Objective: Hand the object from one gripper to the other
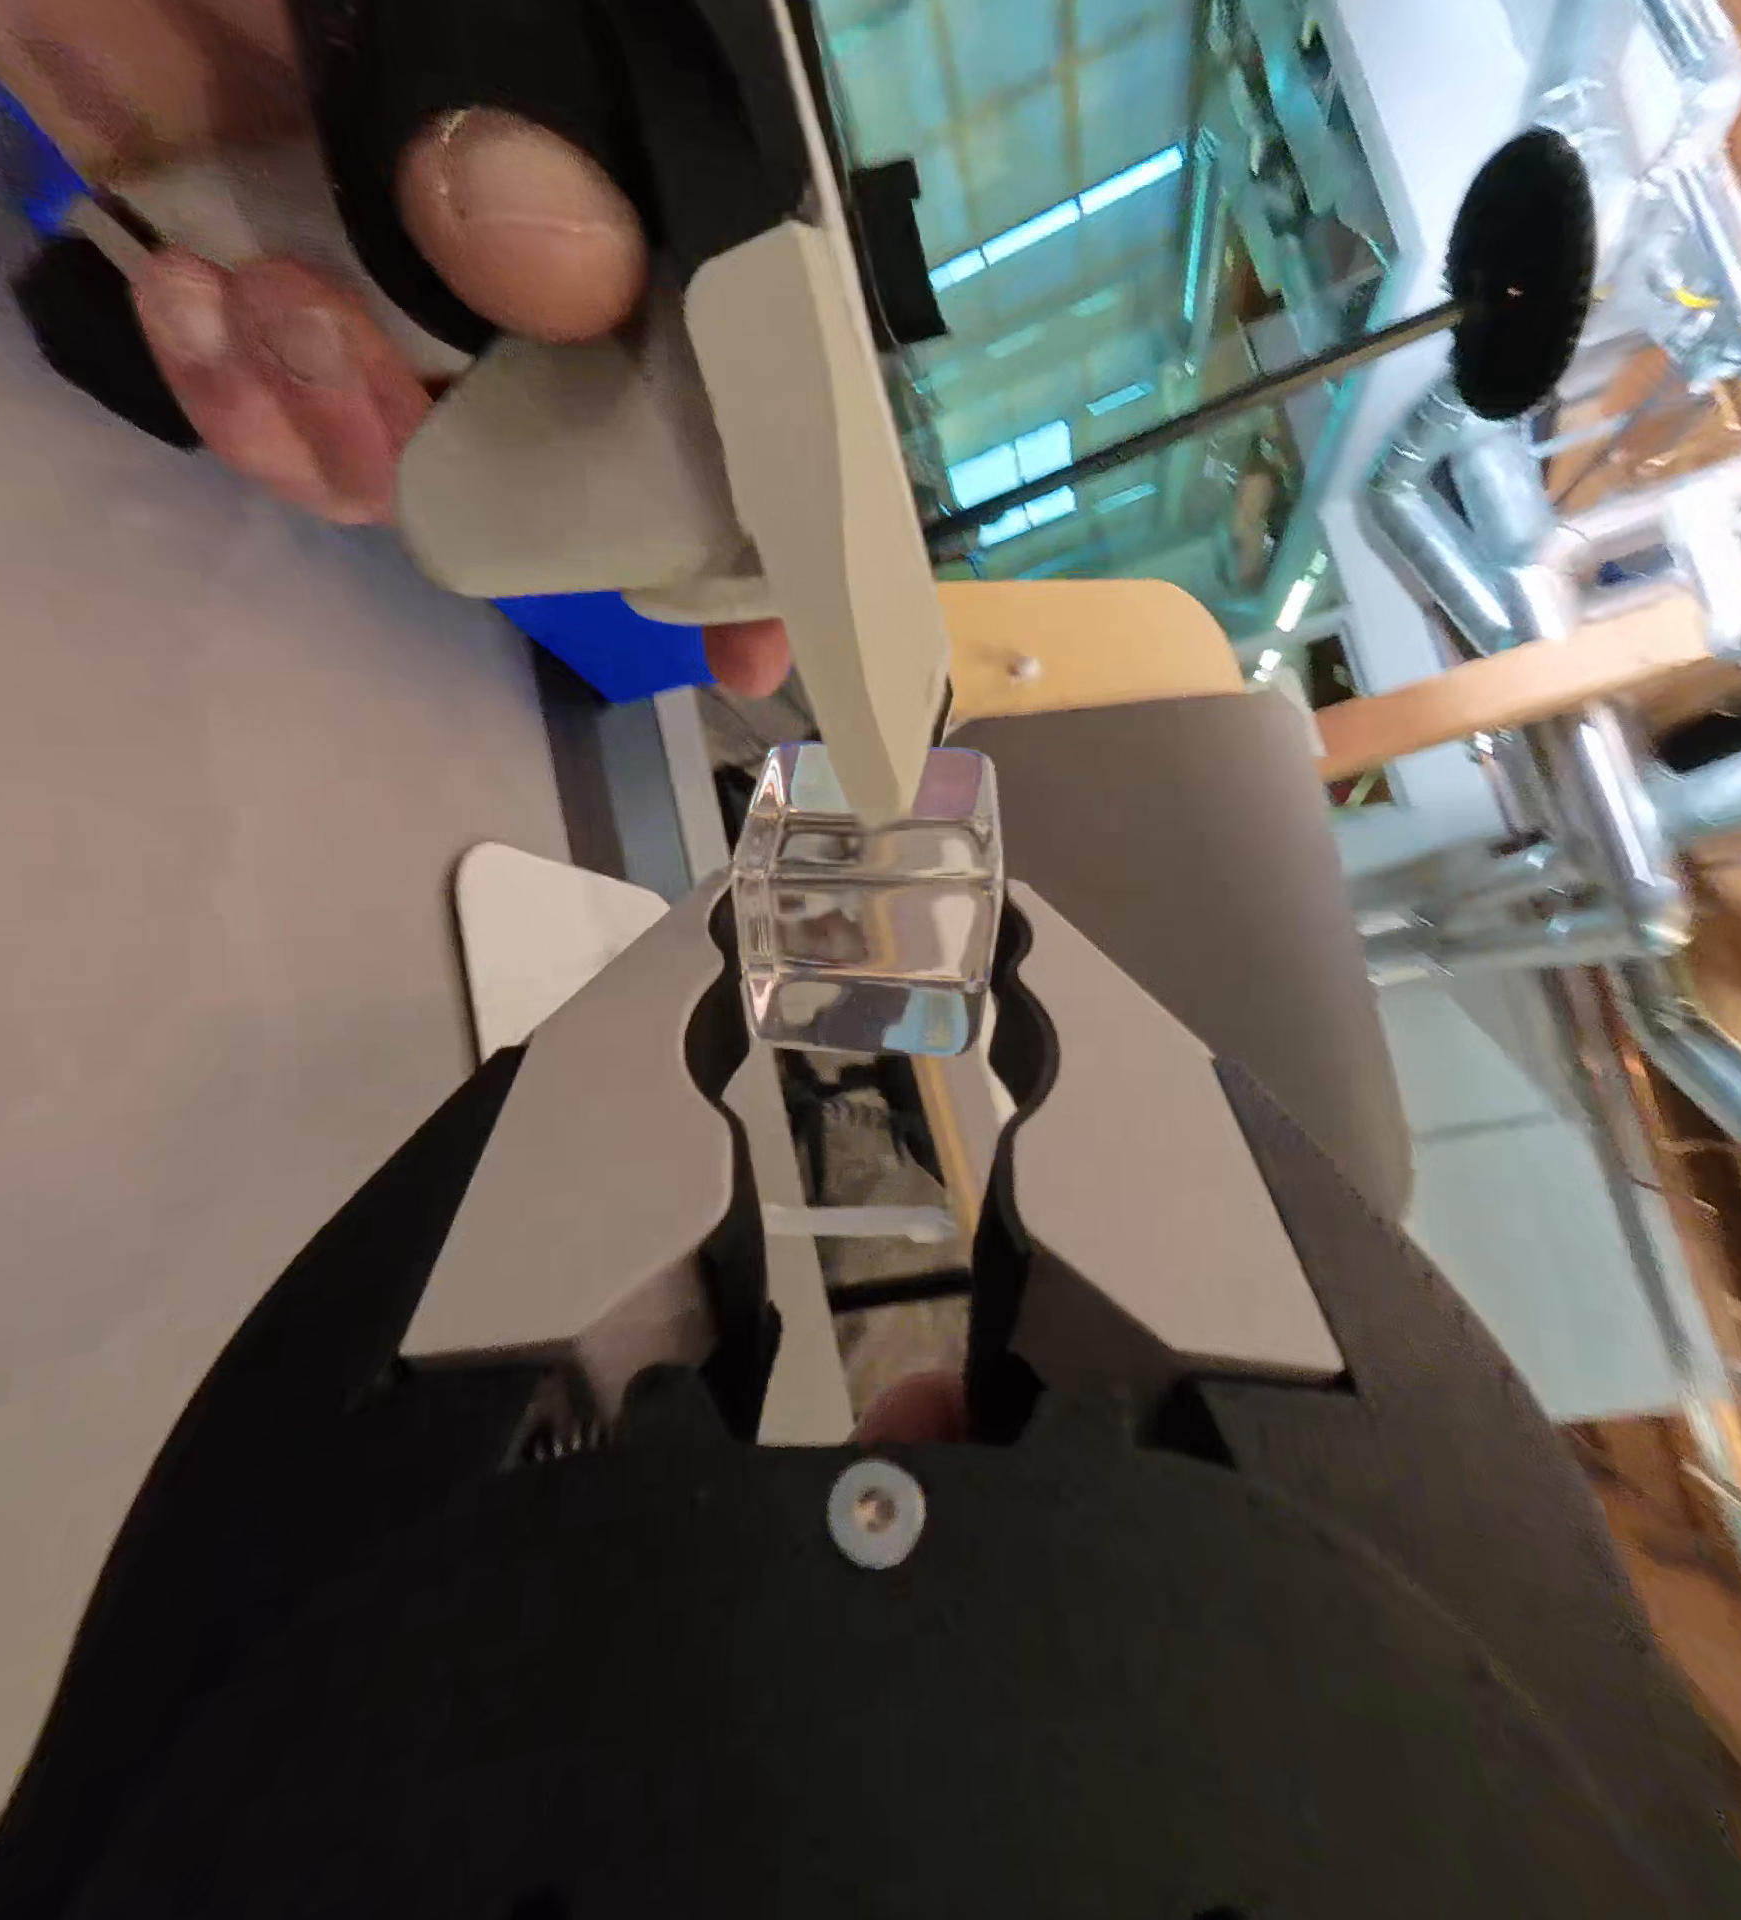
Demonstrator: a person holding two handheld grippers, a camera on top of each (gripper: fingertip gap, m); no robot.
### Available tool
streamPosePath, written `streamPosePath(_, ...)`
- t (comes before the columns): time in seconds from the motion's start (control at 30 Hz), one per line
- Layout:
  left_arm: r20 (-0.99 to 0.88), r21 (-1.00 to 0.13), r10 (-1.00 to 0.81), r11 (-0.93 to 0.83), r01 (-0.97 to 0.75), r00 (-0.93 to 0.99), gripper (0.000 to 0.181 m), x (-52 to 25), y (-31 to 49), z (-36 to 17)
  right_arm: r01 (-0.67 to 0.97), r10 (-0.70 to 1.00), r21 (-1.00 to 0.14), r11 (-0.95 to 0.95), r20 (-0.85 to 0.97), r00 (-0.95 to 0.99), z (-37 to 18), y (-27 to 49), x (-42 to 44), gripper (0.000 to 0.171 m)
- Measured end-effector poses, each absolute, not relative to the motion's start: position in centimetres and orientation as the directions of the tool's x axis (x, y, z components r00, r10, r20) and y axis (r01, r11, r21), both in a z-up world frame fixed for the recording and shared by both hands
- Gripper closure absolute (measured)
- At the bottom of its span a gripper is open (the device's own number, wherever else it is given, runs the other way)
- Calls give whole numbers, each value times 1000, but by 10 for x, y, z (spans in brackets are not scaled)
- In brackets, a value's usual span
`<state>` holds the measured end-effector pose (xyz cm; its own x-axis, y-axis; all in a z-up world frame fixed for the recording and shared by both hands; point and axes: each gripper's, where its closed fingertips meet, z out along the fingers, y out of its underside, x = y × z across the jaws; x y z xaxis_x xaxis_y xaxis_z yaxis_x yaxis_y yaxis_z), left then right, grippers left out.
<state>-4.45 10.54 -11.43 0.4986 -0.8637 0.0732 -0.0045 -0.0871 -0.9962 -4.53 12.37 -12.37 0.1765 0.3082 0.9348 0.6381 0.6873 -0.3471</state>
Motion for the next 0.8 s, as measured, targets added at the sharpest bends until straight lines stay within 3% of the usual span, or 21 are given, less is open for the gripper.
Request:
streamPosePath(0.13,-64,-994,-801,0,-107,595,107,-38,111,-118,731,204,-269,627,963,179,-131,134,-45,129)
streamPosePath(0.3,-166,-974,-736,19,-225,656,125,-37,119,-132,743,160,-274,610,961,223,-131,128,-51,129)
streamPosePath(0.37,-155,-975,-751,12,-221,641,136,-33,116,-135,752,133,-259,607,965,226,-129,127,-51,129)
streamPosePath(0.57,-148,-975,-767,6,-223,625,136,-36,115,-135,717,115,-234,657,971,211,-127,123,-53,129)
streamPosePath(0.6,-119,-978,-784,-15,-210,610,136,-37,113,-134,689,124,-241,683,968,216,-123,119,-54,123)
streamPosePath(0.67,-55,-988,-831,-34,-149,554,136,-39,108,-128,582,221,-316,750,948,230,-117,106,-57,107)
streamPosePath(0.8,69,-998,-945,-65,24,321,137,-46,84,-112,322,578,-595,736,801,159,-109,80,-53,100)
